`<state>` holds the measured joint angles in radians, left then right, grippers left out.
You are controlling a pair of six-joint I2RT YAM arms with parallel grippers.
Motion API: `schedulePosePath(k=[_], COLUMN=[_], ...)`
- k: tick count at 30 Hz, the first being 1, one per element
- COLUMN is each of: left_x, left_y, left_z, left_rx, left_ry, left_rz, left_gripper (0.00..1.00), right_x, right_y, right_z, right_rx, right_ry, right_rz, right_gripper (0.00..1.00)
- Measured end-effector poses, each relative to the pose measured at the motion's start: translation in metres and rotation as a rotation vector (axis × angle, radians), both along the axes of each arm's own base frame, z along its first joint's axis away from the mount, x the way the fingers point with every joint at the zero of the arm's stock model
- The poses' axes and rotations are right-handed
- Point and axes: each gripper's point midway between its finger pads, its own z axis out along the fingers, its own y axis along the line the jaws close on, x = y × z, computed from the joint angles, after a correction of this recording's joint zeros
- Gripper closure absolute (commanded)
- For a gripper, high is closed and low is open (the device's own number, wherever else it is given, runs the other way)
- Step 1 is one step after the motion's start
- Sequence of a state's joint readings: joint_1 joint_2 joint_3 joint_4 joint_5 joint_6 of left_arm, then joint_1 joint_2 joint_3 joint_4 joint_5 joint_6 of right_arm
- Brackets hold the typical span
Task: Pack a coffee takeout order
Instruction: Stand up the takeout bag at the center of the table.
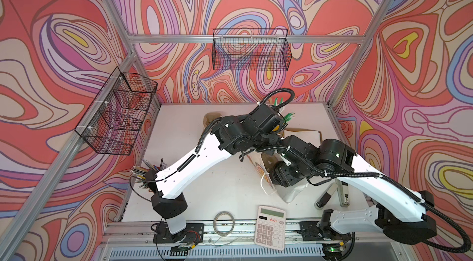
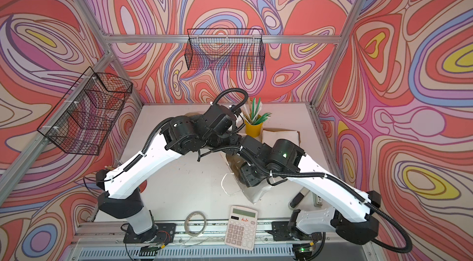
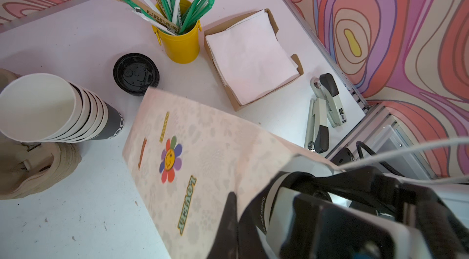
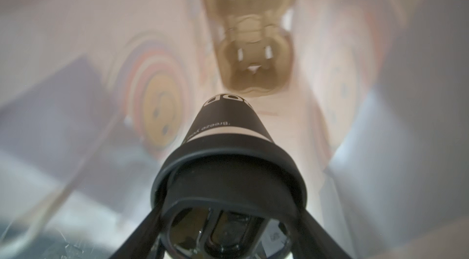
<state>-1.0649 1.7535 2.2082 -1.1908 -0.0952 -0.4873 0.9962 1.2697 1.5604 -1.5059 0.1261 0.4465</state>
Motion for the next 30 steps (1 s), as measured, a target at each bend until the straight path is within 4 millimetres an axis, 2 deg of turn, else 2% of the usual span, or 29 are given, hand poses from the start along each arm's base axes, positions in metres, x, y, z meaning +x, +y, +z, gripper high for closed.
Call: schedulePosePath(k=[5, 12, 15, 18, 23, 27, 30], left_x=[-0.002, 0.006, 0.015, 0.026, 0.041, 0.058, 0.063], left_y=[0.006, 0.038, 0.044, 0.041, 0.022, 0.01, 0.006], left_z=[0.003, -0.03, -0.041, -0.045, -0.046, -0.061, -0.072], left_rx=[-0.002, 0.002, -0.014, -0.035, -0.017, 0.024, 0.052], left_ry=[0.005, 0.095, 0.134, 0.142, 0.115, 0.108, 0.114], left_rz=[0.004, 0.053, 0.067, 0.055, 0.014, 0.006, 0.003], left_gripper=[1.0, 1.0, 1.0, 0.99, 0.98, 0.98, 0.94], right_x=[-0.002, 0.001, 0.001, 0.002, 0.004, 0.006, 0.008], right_y=[0.001, 0.006, 0.006, 0.005, 0.006, 0.006, 0.007], right_z=[0.002, -0.015, -0.024, -0.029, -0.033, -0.036, -0.039], right_rx=[0.013, -0.038, -0.066, -0.086, -0.104, -0.123, -0.134], right_ry=[-0.001, 0.037, 0.056, 0.067, 0.072, 0.076, 0.08], right_rz=[0.019, 0.026, 0.03, 0.028, 0.032, 0.029, 0.03], right_gripper=[0.35, 0.35, 0.35, 0.35, 0.35, 0.35, 0.35])
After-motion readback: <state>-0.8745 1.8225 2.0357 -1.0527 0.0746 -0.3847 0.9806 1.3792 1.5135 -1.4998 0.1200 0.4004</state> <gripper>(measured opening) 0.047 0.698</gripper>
